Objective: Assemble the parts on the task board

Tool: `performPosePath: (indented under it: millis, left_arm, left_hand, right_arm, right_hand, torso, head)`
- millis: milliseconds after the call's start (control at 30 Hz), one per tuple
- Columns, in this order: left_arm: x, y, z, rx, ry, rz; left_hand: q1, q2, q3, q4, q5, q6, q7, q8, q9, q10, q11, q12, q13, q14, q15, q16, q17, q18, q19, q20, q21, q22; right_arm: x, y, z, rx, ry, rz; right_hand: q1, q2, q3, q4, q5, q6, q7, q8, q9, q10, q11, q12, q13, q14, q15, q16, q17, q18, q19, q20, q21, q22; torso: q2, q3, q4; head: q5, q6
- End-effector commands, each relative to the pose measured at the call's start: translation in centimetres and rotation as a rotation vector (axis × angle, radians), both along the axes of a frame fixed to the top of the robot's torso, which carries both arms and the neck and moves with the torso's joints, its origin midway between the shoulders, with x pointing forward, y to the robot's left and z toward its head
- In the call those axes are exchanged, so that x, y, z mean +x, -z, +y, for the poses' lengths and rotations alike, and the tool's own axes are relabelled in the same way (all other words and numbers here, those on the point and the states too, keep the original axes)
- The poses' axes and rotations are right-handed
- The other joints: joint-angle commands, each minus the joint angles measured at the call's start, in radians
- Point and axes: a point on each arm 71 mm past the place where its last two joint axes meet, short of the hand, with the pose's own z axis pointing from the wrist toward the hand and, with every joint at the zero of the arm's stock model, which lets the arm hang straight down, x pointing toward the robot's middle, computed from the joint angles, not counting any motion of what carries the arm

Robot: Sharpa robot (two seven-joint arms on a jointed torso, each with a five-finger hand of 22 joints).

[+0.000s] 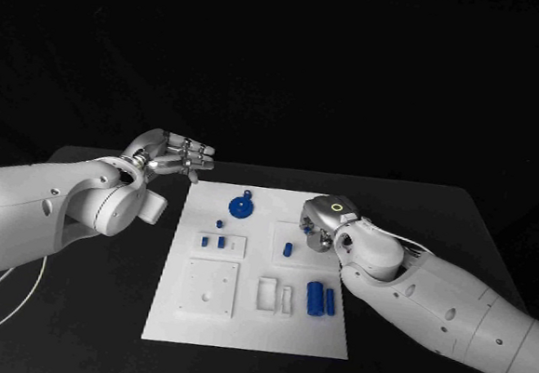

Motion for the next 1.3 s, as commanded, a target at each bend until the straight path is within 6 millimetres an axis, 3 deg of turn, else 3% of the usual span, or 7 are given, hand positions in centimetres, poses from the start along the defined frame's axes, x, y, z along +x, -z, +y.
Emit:
performPosePath:
  millis: [33, 500, 667, 900, 1300]
  left_arm:
    - [0.1, -0.2, 0.0, -0.01, 0.009, -0.004]
    - [0.3, -0.1, 0.5, -0.005, -0.005, -0.002]
    - [0.3, -0.1, 0.5, -0.004, -0.006, 0.0]
    - [0.4, -0.1, 0.3, -0.006, -0.004, 0.001]
    - [0.6, 0.1, -0.5, -0.009, 0.006, 0.007]
  left_hand:
    - [-0.004, 0.003, -0.004, 0.0, 0.0, 0.006, 0.001, -0.003, 0.001, -0.005, 0.004, -0.004, 0.0, 0.006, 0.002, -0.006, 0.001, 0.007, 0.006, -0.001, -0.003, 0.02]
    - [-0.004, 0.002, -0.004, -0.002, 0.001, 0.006, 0.001, -0.004, 0.001, -0.006, 0.004, -0.004, 0.0, 0.005, 0.003, -0.007, 0.002, 0.007, 0.007, -0.001, -0.004, 0.021]
    - [-0.004, 0.002, -0.004, -0.002, 0.001, 0.006, 0.001, -0.004, 0.001, -0.006, 0.004, -0.004, 0.0, 0.005, 0.003, -0.007, 0.002, 0.007, 0.007, -0.001, -0.004, 0.021]
    - [-0.003, 0.002, -0.004, -0.002, 0.001, 0.006, 0.001, -0.004, 0.001, -0.007, 0.004, -0.004, 0.0, 0.005, 0.003, -0.007, 0.002, 0.007, 0.007, -0.001, -0.005, 0.021]
    - [-0.003, 0.002, -0.004, -0.002, 0.001, 0.005, 0.001, -0.004, 0.001, -0.008, 0.005, -0.004, 0.0, 0.005, 0.003, -0.008, 0.002, 0.007, 0.007, -0.001, -0.006, 0.021]
  right_arm:
    - [-0.1, -0.7, -0.2, 0.009, 0.007, -0.062]
    - [-0.9, -3.0, -0.4, 0.095, -0.017, -0.059]
    - [-1.7, -4.0, 0.3, 0.135, -0.045, -0.059]
    - [-3.4, -4.5, 2.8, 0.175, -0.119, -0.052]
    - [-6.3, -4.0, 7.9, 0.175, -0.25, -0.036]
  right_hand:
    - [-0.004, 0.006, 0.003, -0.004, -0.002, 0.009, -0.003, 0.003, 0.001, 0.037, -0.024, 0.003, -0.003, 0.004, -0.007, 0.001, 0.004, 0.021, 0.002, -0.004, -0.004, 0.012]
    - [-0.004, 0.005, -0.001, 0.001, -0.002, 0.011, -0.003, 0.003, 0.0, 0.037, -0.024, 0.003, -0.003, 0.005, -0.008, -0.004, 0.009, 0.02, 0.007, -0.005, -0.026, 0.037]
    - [-0.003, 0.005, -0.003, 0.003, -0.002, 0.01, -0.003, 0.003, 0.0, 0.036, -0.024, 0.003, -0.003, 0.006, -0.009, -0.007, 0.011, 0.021, 0.011, -0.006, -0.039, 0.051]
    - [-0.003, 0.005, -0.002, 0.003, -0.002, 0.01, -0.003, 0.003, 0.0, 0.035, -0.024, 0.003, -0.003, 0.005, -0.009, -0.007, 0.011, 0.021, 0.011, -0.006, -0.039, 0.052]
    - [-0.004, 0.006, -0.003, 0.002, -0.002, 0.009, -0.002, 0.003, 0.0, 0.034, -0.024, 0.003, -0.003, 0.006, -0.011, -0.011, 0.012, 0.019, 0.018, -0.007, -0.059, 0.071]
  torso:
    - [0.0, 0.0002, 0.0002]
    - [0.0, 0.0004, -0.0012]
    - [-0.001, 0.0004, -0.0028]
    - [-0.002, -0.0012, -0.0012]
    - [-0.006, -0.0084, -0.0002]
  head:
    - [0.001, 0.0]
    - [0.006, 0.003]
    - [0.014, 0.004]
    - [0.035, 0.003]
    - [0.094, -0.009]
